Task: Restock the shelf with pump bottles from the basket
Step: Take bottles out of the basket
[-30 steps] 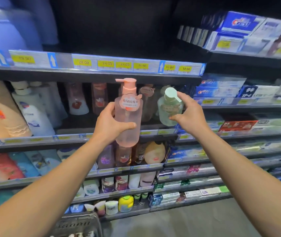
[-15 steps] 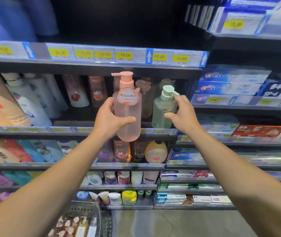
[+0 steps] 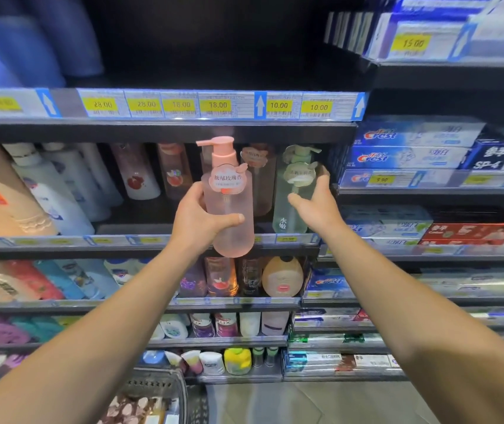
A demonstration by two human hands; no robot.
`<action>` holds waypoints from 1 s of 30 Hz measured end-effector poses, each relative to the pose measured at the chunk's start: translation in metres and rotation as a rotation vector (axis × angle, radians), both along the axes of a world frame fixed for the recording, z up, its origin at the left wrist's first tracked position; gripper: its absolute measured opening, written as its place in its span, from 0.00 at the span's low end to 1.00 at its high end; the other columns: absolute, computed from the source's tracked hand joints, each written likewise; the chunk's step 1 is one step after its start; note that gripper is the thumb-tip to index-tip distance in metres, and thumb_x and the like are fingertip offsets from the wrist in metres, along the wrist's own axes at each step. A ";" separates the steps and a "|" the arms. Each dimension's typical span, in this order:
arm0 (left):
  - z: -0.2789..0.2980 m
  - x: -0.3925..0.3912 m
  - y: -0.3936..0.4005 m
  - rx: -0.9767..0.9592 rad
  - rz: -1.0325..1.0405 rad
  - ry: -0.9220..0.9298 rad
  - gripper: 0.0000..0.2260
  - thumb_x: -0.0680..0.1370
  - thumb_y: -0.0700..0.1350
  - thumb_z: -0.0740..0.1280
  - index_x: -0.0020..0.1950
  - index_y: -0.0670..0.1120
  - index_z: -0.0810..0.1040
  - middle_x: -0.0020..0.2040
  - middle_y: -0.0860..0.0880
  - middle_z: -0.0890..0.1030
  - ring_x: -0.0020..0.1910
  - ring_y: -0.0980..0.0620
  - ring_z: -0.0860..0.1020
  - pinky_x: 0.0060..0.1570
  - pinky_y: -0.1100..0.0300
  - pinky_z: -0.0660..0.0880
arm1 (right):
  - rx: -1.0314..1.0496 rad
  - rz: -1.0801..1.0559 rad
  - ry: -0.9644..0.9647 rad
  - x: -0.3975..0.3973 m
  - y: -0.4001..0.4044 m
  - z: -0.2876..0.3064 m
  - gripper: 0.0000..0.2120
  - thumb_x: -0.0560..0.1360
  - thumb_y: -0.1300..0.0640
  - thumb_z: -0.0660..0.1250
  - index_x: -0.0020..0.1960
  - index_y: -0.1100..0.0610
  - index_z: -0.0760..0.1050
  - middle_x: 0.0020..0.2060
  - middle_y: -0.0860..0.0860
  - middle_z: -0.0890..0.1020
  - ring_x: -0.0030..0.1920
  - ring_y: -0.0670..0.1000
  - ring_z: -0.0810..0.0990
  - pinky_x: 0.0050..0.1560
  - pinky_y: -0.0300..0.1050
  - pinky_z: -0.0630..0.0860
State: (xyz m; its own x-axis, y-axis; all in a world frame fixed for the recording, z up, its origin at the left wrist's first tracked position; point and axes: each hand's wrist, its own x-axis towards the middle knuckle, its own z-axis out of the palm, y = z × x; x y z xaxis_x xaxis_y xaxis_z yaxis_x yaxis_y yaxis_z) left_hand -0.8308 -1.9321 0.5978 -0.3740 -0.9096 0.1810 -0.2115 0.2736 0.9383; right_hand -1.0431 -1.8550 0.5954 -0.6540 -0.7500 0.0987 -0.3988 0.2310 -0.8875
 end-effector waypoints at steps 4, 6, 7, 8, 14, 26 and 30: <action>-0.001 0.003 -0.004 -0.006 -0.013 0.000 0.34 0.62 0.45 0.82 0.65 0.52 0.73 0.59 0.54 0.80 0.58 0.51 0.79 0.58 0.43 0.78 | 0.009 -0.119 0.016 0.014 0.001 -0.018 0.48 0.71 0.50 0.73 0.78 0.51 0.44 0.75 0.53 0.61 0.72 0.57 0.64 0.67 0.50 0.65; -0.003 0.005 -0.006 -0.007 -0.017 0.005 0.34 0.62 0.45 0.82 0.65 0.52 0.73 0.59 0.54 0.80 0.59 0.51 0.78 0.58 0.44 0.78 | 0.073 -0.239 0.122 0.024 -0.001 -0.030 0.48 0.69 0.47 0.74 0.77 0.55 0.48 0.73 0.56 0.63 0.71 0.59 0.64 0.67 0.54 0.66; -0.004 0.007 -0.007 -0.004 -0.017 0.007 0.34 0.62 0.45 0.82 0.65 0.52 0.73 0.60 0.54 0.80 0.59 0.51 0.78 0.58 0.44 0.78 | 0.112 -0.305 0.186 0.028 -0.002 -0.036 0.48 0.68 0.45 0.74 0.77 0.56 0.50 0.72 0.57 0.65 0.70 0.59 0.65 0.66 0.55 0.66; -0.006 0.008 -0.008 0.000 -0.017 0.008 0.34 0.62 0.45 0.83 0.65 0.52 0.73 0.60 0.55 0.80 0.59 0.52 0.78 0.58 0.44 0.78 | 0.144 -0.360 0.242 0.032 -0.004 -0.042 0.47 0.67 0.42 0.74 0.76 0.57 0.53 0.71 0.57 0.66 0.69 0.60 0.66 0.66 0.57 0.67; -0.016 0.014 -0.014 0.021 -0.018 0.013 0.34 0.62 0.43 0.82 0.65 0.50 0.73 0.60 0.54 0.80 0.59 0.51 0.79 0.58 0.43 0.78 | 0.177 -0.482 0.354 0.038 -0.017 -0.061 0.46 0.65 0.39 0.75 0.72 0.58 0.58 0.64 0.57 0.74 0.63 0.60 0.74 0.64 0.57 0.69; -0.028 0.007 -0.017 0.049 -0.055 0.023 0.35 0.62 0.43 0.83 0.66 0.51 0.73 0.60 0.53 0.80 0.59 0.52 0.79 0.58 0.44 0.78 | 0.134 -0.436 0.322 0.024 -0.011 -0.066 0.43 0.69 0.47 0.75 0.74 0.59 0.55 0.65 0.59 0.73 0.63 0.61 0.73 0.60 0.56 0.72; -0.029 0.005 -0.015 0.063 -0.069 0.025 0.34 0.61 0.43 0.82 0.65 0.51 0.73 0.59 0.54 0.81 0.58 0.52 0.79 0.57 0.44 0.78 | 0.154 -0.436 0.294 0.020 -0.010 -0.063 0.41 0.70 0.49 0.75 0.74 0.58 0.55 0.65 0.59 0.73 0.62 0.62 0.74 0.56 0.54 0.73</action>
State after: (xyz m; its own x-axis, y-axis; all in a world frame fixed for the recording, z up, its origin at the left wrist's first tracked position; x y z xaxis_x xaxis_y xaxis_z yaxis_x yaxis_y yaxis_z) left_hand -0.8257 -1.9474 0.5683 -0.4320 -0.8917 0.1348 -0.1701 0.2274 0.9588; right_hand -1.0228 -1.8654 0.5326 -0.8688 -0.4362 0.2342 -0.4631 0.5488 -0.6959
